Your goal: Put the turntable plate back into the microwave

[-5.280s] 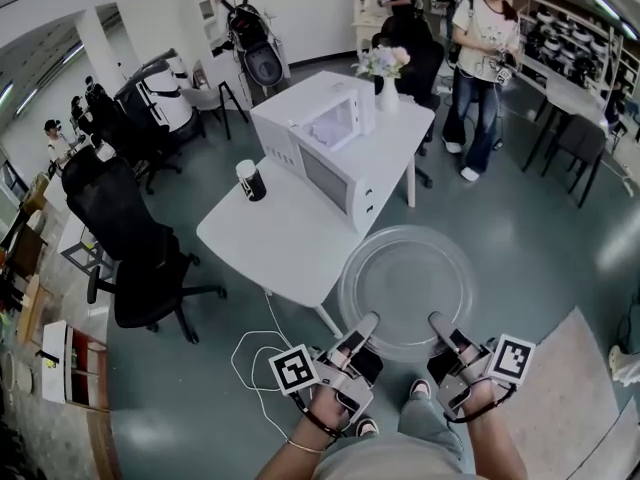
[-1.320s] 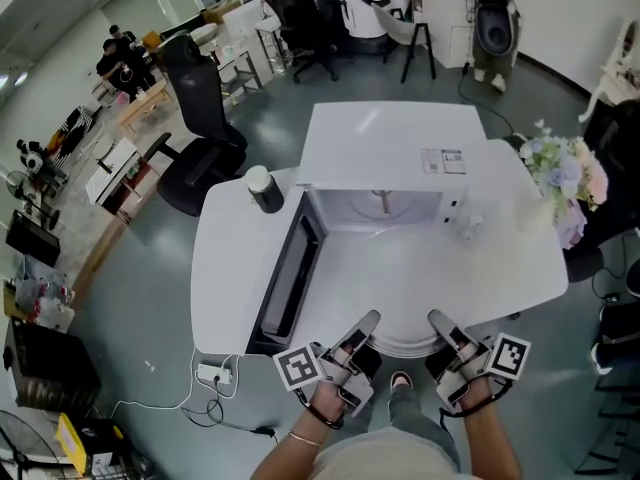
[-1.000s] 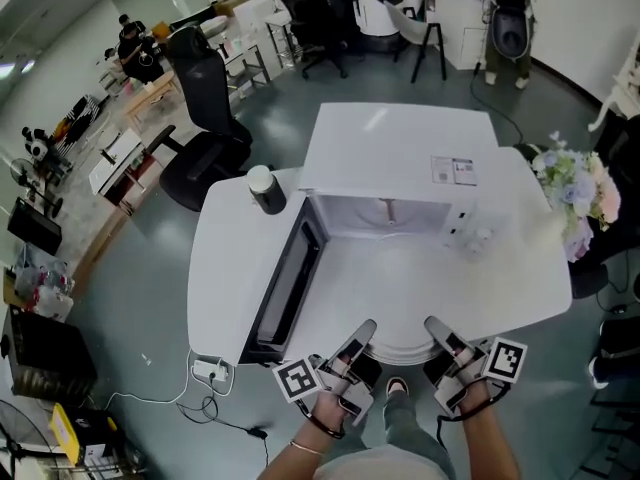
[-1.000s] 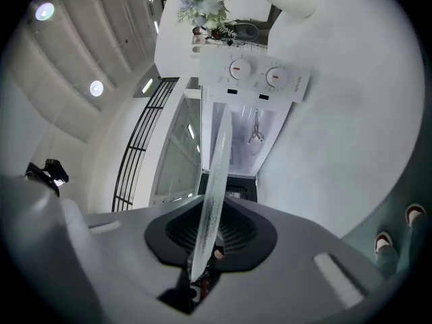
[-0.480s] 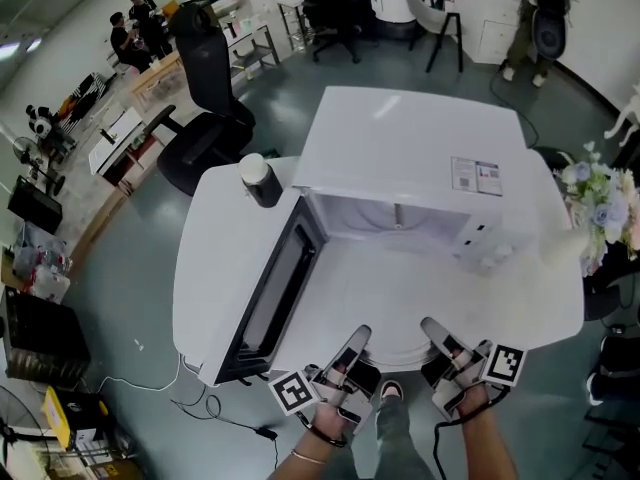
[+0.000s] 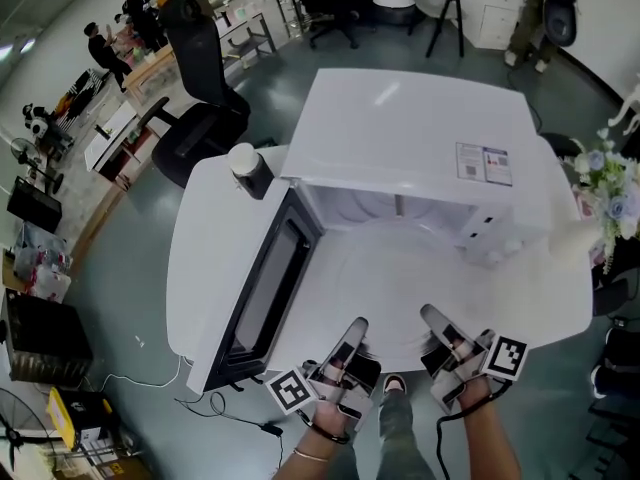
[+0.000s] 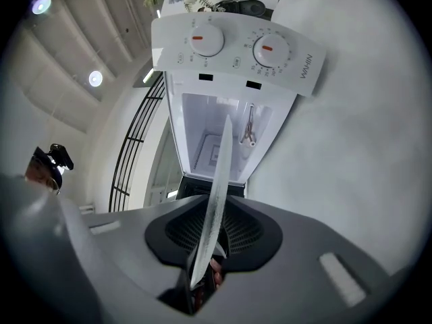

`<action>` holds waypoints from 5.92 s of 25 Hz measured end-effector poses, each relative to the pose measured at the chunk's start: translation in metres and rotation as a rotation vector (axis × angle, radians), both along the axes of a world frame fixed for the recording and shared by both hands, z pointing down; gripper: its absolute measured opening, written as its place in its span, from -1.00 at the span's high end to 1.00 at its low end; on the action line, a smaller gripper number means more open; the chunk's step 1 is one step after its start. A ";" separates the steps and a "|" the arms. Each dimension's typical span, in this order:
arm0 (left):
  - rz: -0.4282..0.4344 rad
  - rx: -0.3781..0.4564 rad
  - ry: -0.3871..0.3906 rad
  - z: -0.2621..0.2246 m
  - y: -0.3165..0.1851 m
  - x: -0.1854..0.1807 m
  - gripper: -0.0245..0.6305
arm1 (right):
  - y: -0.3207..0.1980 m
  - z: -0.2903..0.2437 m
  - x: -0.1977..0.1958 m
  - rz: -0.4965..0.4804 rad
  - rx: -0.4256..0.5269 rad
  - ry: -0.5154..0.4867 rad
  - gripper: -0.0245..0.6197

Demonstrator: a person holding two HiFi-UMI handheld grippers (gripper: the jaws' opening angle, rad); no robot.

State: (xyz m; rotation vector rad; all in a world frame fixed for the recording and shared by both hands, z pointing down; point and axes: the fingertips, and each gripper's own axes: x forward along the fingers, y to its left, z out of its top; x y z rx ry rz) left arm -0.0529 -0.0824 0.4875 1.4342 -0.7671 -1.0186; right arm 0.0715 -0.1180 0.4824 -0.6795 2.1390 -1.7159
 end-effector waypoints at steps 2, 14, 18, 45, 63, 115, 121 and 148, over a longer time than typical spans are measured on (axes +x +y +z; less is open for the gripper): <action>0.002 0.001 0.003 -0.001 -0.001 0.001 0.82 | -0.001 -0.002 0.001 -0.004 0.010 0.006 0.77; 0.005 0.001 0.003 -0.003 -0.005 0.009 0.82 | 0.002 -0.005 0.008 -0.001 0.066 0.103 0.52; -0.004 0.001 -0.003 -0.002 -0.008 0.011 0.82 | 0.005 -0.011 0.022 0.023 0.105 0.151 0.47; -0.071 -0.017 -0.045 0.011 -0.032 0.008 0.81 | 0.005 0.005 0.103 0.315 0.315 1.052 0.89; -0.104 -0.025 -0.053 0.019 -0.082 0.002 0.80 | -0.013 0.022 0.104 0.312 0.278 1.068 0.89; -0.185 -0.071 -0.062 0.038 -0.223 0.005 0.77 | -0.031 0.061 0.097 0.237 0.211 1.077 0.90; -0.195 -0.066 -0.074 0.037 -0.235 0.004 0.77 | -0.033 0.063 0.099 0.227 0.213 1.083 0.89; -0.151 -0.233 -0.291 0.039 -0.249 0.010 0.79 | -0.029 0.057 0.099 0.214 0.199 1.054 0.89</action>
